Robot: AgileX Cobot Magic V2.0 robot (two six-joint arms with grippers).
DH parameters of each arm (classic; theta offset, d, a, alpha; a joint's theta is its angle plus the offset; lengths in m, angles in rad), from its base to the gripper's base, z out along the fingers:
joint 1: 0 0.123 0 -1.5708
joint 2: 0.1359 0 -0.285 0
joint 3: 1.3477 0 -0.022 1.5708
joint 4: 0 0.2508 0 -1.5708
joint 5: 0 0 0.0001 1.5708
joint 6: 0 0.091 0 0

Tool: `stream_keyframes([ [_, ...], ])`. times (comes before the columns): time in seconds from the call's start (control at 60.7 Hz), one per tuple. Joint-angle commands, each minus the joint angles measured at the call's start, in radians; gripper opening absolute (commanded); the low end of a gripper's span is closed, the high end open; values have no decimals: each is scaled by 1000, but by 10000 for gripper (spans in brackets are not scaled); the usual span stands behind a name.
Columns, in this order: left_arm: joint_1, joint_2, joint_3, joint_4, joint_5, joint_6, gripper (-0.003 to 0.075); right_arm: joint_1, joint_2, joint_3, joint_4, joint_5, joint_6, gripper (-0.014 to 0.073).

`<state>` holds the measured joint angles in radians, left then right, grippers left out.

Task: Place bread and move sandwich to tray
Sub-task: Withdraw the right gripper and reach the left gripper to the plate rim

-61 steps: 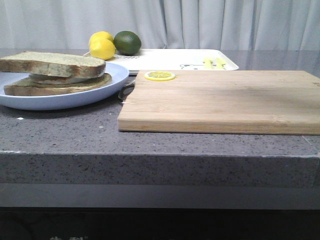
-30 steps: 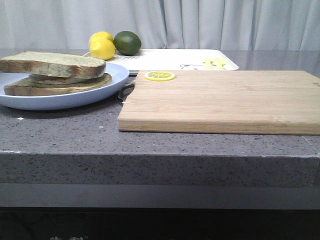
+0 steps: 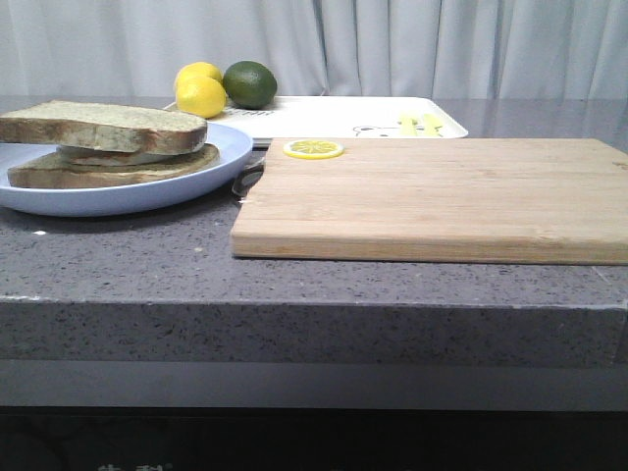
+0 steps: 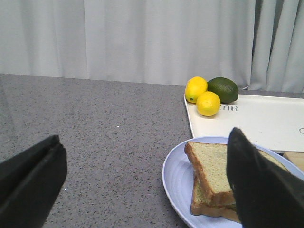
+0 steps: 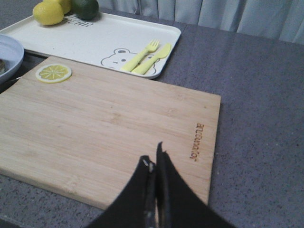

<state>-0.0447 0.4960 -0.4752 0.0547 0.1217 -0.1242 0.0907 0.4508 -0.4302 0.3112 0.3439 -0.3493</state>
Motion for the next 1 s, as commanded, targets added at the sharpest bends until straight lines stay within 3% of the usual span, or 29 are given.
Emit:
stream_keyframes([
  [0.0, -6, 26, -39, -23, -84, -10, 663, -1, -35, 16, 20, -119, 1, -109],
  [0.099, -6, 112, -85, -47, -35, -10, 663, -1, -39, 22, 20, -155, 1, -109],
  [0.478, -6, 717, -550, -23, 485, -10, 663, -1, -39, 22, 21, -167, 1, -109],
  [0.725, -6, 982, -739, -20, 571, -10, 663, -1, -39, 22, 21, -167, 1, -109],
  [0.988, -6, 1088, -765, -20, 567, -10, 663, -1, -39, 22, 21, -167, 1, -109],
])
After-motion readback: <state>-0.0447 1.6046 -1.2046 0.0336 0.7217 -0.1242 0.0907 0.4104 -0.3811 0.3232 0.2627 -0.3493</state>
